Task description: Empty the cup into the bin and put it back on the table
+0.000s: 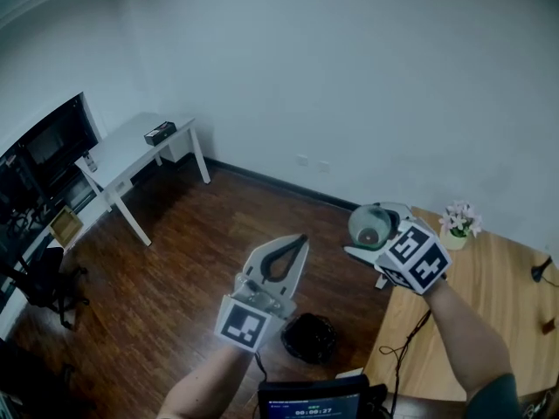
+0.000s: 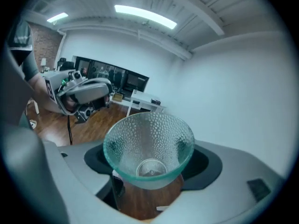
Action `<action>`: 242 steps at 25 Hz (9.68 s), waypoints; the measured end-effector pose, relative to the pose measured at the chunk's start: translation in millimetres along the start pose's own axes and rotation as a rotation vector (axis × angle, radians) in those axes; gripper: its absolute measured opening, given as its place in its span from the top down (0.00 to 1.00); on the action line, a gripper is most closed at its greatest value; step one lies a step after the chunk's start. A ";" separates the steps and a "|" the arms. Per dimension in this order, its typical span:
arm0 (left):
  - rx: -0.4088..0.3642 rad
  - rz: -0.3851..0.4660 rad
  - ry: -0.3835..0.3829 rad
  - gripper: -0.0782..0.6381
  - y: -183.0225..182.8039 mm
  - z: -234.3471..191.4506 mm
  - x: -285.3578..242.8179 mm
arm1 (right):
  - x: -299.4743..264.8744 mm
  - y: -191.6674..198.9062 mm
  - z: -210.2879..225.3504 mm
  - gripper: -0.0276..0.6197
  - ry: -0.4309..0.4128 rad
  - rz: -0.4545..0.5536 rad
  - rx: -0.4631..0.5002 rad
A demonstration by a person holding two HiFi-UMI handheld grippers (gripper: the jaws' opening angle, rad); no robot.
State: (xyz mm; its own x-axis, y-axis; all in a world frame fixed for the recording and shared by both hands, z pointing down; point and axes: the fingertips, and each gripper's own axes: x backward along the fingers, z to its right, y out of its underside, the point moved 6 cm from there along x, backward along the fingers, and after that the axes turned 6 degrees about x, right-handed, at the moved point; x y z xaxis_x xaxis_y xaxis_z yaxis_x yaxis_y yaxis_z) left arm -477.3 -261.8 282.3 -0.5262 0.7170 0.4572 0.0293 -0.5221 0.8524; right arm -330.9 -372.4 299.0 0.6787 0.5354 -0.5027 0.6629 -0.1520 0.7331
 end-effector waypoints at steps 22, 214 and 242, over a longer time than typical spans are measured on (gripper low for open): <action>0.108 0.045 0.128 0.90 -14.9 43.3 -10.3 | 111.1 31.3 -40.2 0.35 0.232 0.147 -0.243; 0.520 -0.449 0.192 0.90 60.0 661.8 -199.6 | 600.0 500.1 -59.1 0.96 0.666 0.151 -0.632; 0.528 -0.299 0.368 0.90 -91.3 629.6 -110.0 | 674.4 370.0 -175.4 0.96 0.618 0.156 -0.571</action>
State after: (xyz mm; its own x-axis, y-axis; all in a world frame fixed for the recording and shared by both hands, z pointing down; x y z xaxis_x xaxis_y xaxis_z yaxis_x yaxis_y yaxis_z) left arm 112.9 -2.2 313.9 -0.8265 0.5431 0.1483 0.1976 0.0331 0.9797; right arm 316.6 78.2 311.6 0.3447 0.9252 -0.1586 0.2027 0.0916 0.9749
